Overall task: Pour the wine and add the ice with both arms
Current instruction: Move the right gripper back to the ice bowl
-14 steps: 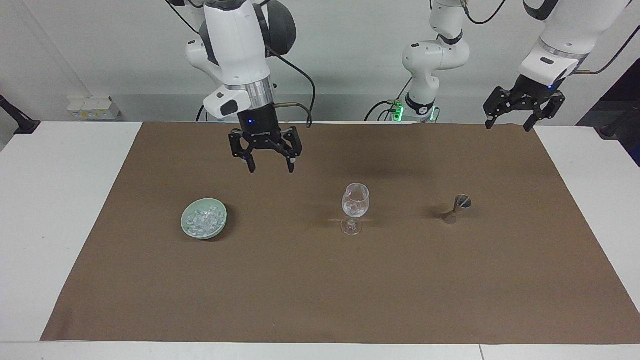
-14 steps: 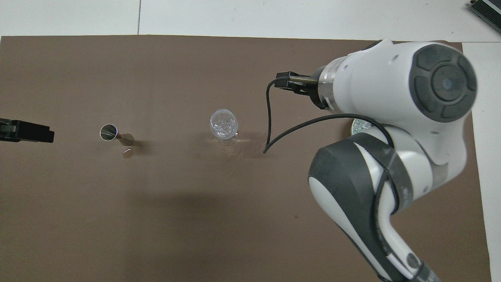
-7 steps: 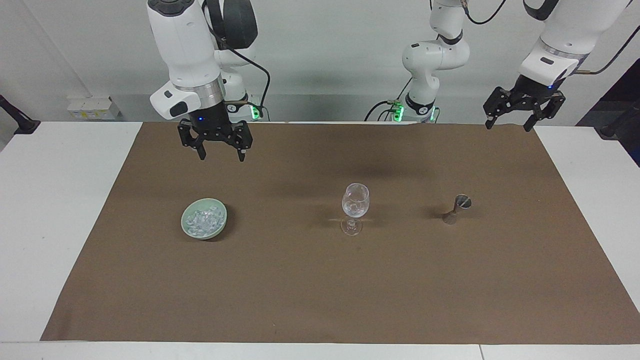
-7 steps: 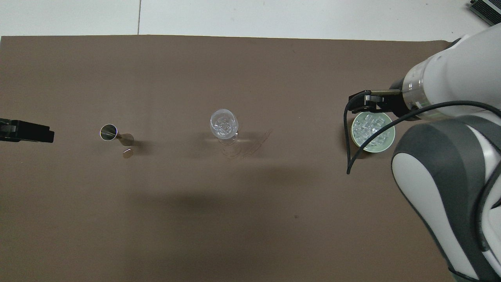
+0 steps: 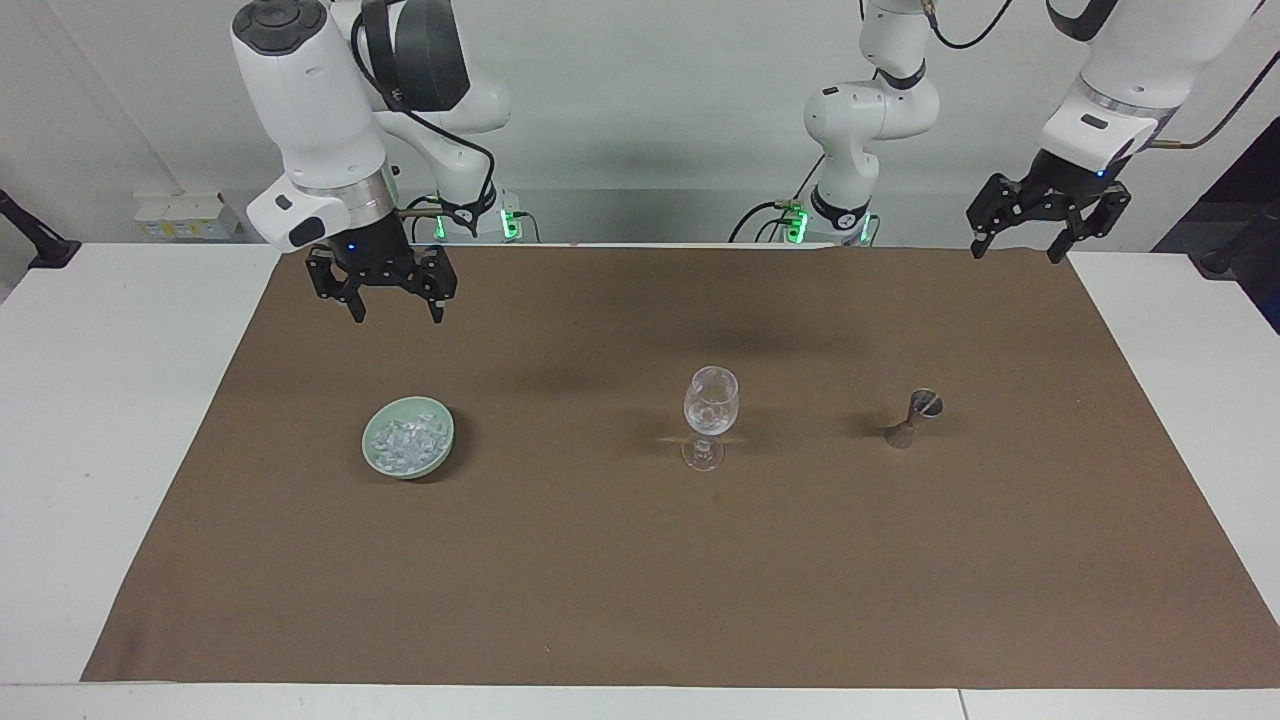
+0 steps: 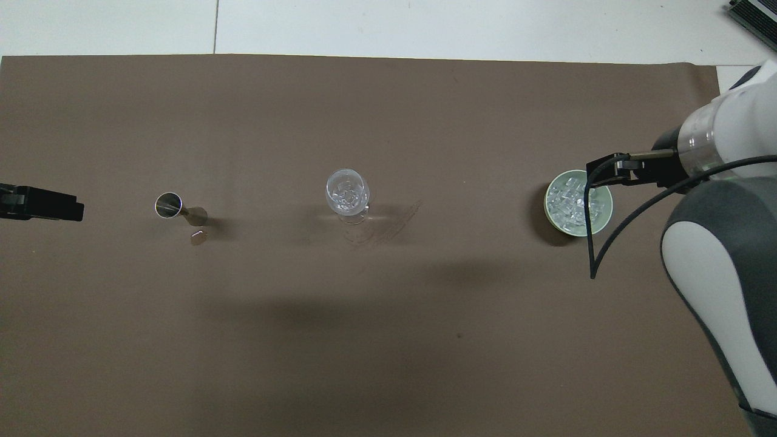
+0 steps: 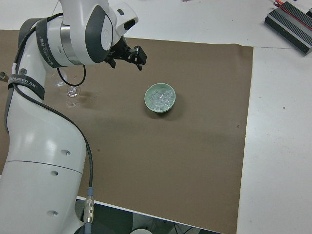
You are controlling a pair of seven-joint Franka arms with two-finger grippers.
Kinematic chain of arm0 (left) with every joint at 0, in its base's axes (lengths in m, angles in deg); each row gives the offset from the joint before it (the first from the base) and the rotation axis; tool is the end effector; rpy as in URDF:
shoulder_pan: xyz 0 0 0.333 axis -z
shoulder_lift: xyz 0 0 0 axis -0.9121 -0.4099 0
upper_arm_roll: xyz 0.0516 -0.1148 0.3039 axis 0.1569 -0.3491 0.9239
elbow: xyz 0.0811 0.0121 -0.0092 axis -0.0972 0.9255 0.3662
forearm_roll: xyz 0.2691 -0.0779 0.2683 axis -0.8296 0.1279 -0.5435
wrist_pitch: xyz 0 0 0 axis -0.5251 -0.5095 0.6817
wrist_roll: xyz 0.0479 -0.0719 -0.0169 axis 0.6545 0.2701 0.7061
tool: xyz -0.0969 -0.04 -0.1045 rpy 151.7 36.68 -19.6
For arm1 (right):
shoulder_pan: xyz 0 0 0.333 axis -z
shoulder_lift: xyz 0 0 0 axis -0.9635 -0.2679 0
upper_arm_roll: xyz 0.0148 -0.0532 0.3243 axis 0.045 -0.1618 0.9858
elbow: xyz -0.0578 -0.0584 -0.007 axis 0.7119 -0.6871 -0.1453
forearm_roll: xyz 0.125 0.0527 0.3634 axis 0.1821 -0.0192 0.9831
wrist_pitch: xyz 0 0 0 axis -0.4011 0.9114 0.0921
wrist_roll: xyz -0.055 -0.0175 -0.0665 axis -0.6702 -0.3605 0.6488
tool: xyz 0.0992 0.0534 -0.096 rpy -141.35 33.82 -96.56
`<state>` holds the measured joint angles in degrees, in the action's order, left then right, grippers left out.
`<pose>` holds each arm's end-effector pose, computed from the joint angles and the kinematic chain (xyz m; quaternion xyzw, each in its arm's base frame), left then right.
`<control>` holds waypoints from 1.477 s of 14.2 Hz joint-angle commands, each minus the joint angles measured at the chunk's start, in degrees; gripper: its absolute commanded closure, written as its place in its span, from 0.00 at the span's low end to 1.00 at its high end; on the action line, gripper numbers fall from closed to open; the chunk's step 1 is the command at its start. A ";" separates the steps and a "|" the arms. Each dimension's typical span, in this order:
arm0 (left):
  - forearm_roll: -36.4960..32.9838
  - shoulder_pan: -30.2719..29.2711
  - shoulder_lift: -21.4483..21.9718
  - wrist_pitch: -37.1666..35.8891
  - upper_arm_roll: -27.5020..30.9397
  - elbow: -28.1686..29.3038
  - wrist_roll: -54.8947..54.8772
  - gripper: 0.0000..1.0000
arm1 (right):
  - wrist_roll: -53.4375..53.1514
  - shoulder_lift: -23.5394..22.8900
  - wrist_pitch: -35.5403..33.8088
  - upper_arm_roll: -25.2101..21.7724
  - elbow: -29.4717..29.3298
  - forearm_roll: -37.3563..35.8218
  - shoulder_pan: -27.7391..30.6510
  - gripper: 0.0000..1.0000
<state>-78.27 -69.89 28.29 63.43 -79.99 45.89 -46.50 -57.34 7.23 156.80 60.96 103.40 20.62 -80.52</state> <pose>0.5182 -0.0335 0.6236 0.9975 -0.0653 0.0240 0.0101 0.5744 0.0678 0.5691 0.9993 -0.0006 0.0350 0.0100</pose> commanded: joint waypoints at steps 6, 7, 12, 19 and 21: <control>-0.58 -0.13 0.45 -1.07 0.12 -0.39 0.01 0.00 | 3.71 3.93 0.74 0.68 2.88 3.62 2.81 0.00; -0.58 -0.13 0.45 -1.07 0.12 -0.39 0.01 0.00 | 3.19 3.93 0.40 0.59 2.88 3.62 2.81 0.00; -0.58 -0.13 0.45 -1.07 0.12 -0.39 0.01 0.00 | 3.45 3.75 -2.24 0.42 1.65 3.71 2.81 0.00; -0.58 -0.13 0.45 -1.07 0.03 -0.39 0.01 0.00 | 3.62 3.93 -2.51 0.07 1.65 3.80 2.81 0.00; -0.58 -0.13 0.45 -1.07 0.12 -0.39 0.01 0.00 | 3.71 4.02 -3.03 0.06 1.74 3.80 2.63 0.00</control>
<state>-78.27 -69.89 28.29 63.43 -79.97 45.89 -46.50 -55.62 10.62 155.09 60.88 105.12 23.21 -78.67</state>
